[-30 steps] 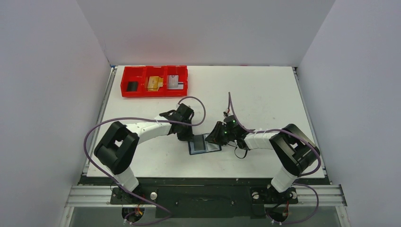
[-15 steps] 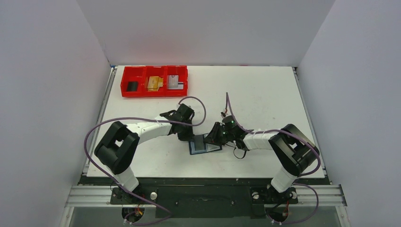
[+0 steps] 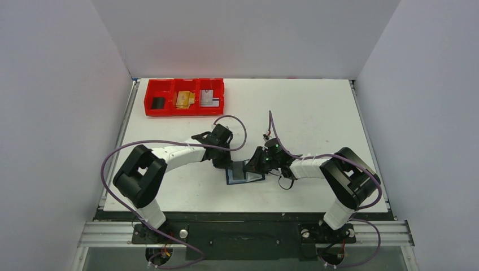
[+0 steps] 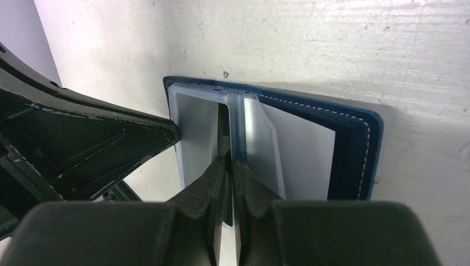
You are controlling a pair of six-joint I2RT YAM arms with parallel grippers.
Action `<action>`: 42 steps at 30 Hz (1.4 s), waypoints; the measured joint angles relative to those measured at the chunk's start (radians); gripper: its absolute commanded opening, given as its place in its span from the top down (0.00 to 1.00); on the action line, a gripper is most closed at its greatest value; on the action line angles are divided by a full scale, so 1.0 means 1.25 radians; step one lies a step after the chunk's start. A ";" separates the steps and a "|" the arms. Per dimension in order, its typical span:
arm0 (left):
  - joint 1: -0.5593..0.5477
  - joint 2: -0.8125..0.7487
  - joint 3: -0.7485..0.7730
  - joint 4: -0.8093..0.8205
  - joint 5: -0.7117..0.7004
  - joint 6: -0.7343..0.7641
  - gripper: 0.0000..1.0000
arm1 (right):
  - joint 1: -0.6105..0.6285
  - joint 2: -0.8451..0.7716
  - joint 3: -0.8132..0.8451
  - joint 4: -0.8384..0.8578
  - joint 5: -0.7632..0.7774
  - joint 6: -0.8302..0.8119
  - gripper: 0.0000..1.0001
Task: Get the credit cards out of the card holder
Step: Remove the credit card from the card holder.
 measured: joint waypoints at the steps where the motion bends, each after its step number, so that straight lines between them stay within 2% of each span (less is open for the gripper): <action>1: 0.000 0.000 0.000 0.000 0.000 0.000 1.00 | 0.000 0.000 0.000 0.000 0.000 -0.001 1.00; 42: 0.009 0.006 0.002 0.001 0.009 0.022 1.00 | -0.029 -0.029 -0.034 -0.017 0.024 -0.031 1.00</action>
